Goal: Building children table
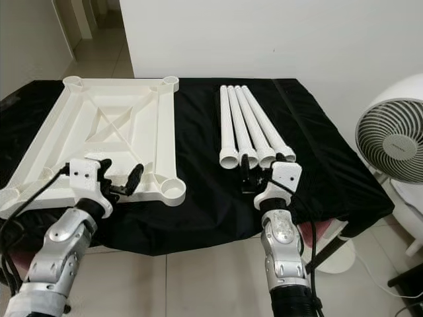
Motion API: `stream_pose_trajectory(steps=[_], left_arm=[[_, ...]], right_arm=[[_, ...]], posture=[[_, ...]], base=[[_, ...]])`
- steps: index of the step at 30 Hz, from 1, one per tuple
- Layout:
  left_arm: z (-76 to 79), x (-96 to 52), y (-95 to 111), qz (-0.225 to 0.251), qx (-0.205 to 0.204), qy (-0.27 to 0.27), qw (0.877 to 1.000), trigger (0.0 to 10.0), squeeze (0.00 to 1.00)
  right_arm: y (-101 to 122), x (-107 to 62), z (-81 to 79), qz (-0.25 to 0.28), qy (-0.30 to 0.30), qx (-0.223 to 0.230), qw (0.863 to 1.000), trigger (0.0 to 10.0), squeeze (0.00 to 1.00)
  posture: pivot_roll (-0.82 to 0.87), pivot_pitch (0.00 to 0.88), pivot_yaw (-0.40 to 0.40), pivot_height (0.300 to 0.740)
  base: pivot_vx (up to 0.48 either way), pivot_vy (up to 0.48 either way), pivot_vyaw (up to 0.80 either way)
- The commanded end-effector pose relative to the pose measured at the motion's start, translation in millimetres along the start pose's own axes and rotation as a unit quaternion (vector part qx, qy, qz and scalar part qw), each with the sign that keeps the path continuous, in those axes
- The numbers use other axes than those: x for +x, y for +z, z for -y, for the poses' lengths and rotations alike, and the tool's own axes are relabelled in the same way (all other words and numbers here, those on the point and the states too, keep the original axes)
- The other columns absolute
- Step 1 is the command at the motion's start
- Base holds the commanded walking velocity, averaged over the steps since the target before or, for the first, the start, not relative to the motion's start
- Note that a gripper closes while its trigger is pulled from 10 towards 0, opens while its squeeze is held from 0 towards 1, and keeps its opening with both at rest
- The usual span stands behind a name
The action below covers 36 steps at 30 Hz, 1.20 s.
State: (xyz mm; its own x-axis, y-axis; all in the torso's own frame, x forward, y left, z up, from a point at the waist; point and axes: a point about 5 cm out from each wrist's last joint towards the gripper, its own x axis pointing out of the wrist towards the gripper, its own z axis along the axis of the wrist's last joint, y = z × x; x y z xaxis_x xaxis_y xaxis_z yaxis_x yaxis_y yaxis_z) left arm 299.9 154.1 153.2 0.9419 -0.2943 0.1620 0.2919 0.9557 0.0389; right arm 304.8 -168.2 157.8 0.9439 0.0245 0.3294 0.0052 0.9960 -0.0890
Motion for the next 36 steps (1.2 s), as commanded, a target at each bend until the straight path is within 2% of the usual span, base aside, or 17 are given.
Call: stream_pose_trajectory(steps=[1,7,14,19,36], left_arm=[[-11.4,-0.1,6,0.013,0.015,0.116,0.993,10.0,0.00],[-11.0,-1.5,16,0.031,0.001,0.107,0.994,10.0,0.00],[-12.8,-1.7,18,0.035,0.013,0.108,0.994,10.0,0.00],[-16.2,-1.0,19,0.040,0.014,0.110,0.993,10.0,0.00],[-13.5,1.7,20,0.045,0.008,0.105,0.993,10.0,0.00]], right_arm=[[4,1.8,-1.4,0.010,-0.003,-0.007,1.000,10.0,0.00],[13,6.0,-11.3,0.025,0.003,-0.009,1.000,10.0,0.00],[14,8.6,-14.2,0.025,0.011,-0.008,1.000,10.0,0.00],[13,11.4,-12.6,0.023,0.013,-0.014,1.000,10.0,0.00],[14,12.1,-9.2,0.021,0.012,-0.022,0.999,10.0,0.00]], posture=[[0.02,0.026,0.054,0.740],[0.03,0.042,0.034,0.740],[0.04,0.050,0.015,0.740],[0.04,0.055,0.001,0.740],[0.03,0.032,-0.008,0.740]], base=[[0.000,0.000,0.00],[0.000,0.000,0.00],[0.000,0.000,0.00],[0.266,0.000,0.00],[0.291,0.000,0.00]])
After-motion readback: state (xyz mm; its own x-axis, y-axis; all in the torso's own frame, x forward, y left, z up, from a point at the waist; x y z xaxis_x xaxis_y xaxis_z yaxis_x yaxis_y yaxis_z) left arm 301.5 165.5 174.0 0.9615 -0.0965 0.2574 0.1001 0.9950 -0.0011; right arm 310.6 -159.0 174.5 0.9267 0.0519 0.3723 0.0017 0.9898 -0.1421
